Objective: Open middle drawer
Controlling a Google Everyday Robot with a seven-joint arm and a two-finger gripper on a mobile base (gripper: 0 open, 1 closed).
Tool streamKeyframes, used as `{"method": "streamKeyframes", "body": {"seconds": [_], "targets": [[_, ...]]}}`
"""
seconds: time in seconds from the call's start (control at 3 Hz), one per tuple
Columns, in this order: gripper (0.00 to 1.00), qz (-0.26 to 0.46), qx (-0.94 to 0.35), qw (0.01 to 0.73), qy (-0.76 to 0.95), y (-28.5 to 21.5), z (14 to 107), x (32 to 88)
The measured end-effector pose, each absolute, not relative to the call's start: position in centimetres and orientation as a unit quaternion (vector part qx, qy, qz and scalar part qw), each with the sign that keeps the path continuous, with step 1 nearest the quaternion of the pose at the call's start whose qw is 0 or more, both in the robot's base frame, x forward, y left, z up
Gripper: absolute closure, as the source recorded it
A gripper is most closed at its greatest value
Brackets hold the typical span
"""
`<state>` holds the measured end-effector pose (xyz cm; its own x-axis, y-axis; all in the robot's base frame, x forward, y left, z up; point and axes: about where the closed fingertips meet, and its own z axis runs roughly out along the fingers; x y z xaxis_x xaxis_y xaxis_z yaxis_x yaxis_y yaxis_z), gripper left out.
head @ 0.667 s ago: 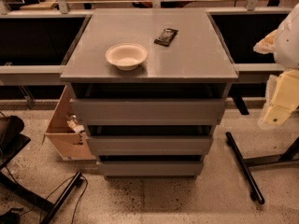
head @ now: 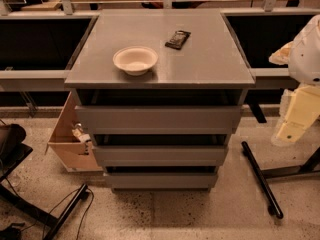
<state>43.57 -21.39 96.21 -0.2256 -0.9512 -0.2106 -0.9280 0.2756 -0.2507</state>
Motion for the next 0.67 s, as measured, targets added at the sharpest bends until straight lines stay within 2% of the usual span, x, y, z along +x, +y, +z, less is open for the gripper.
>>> {"method": "streamKeyframes", "body": {"seconds": [0.67], "targets": [[0.0,-0.06,-0.578,0.128,0.803,-21.7,85.0,44.2]]}}
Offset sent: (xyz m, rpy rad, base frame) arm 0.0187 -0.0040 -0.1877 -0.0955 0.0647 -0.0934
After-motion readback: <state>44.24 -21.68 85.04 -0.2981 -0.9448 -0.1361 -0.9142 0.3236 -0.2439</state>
